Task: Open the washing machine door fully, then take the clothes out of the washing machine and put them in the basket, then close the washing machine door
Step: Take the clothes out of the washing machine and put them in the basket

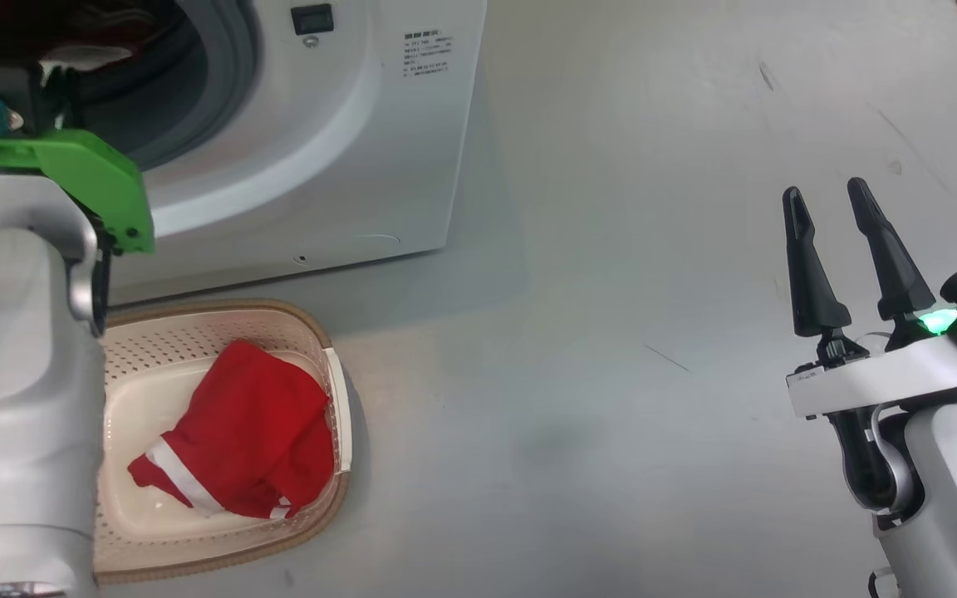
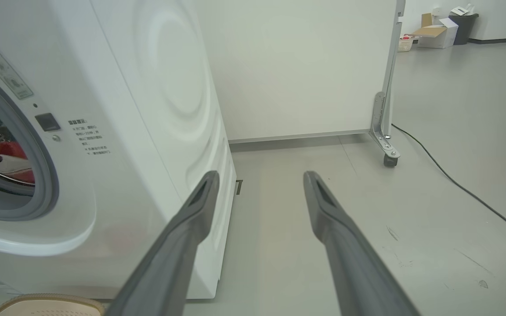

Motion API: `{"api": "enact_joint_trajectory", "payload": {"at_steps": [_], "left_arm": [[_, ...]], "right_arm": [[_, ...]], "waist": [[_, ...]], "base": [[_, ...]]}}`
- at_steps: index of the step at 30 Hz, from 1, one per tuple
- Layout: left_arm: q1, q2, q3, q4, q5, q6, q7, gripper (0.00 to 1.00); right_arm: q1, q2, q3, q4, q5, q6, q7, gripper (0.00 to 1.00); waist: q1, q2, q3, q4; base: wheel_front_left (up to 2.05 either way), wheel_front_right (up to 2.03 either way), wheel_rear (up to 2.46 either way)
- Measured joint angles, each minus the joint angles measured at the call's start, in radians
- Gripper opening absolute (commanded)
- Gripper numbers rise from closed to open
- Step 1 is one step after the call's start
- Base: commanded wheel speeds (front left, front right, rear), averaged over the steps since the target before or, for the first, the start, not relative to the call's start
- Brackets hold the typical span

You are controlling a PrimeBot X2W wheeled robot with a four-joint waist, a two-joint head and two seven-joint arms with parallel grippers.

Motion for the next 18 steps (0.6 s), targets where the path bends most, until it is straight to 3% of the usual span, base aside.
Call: {"api": "enact_joint_trajectory", "payload": {"at_steps": [10, 18], "left_arm": [[0.175, -0.092, 0.000, -0.004, -0.055, -0.037, -0.195, 0.00], [0.297, -0.099, -0.026, -0.036, -0.056, -0.055, -0.300, 0.00]], "right_arm": [[0.083, -0.006, -0.027, 0.017, -0.025, 0.000, 0.000, 1.00], [0.169, 0.002, -0.035, 0.034, -0.034, 0.000, 0.000, 1.00]], "waist": [[0.0000, 0.0000, -0.130, 0.067], [0.0000, 0.0000, -0.239, 0.123]], "base": [[0.00, 0.00, 0.00], [0.00, 0.00, 0.00]]}}
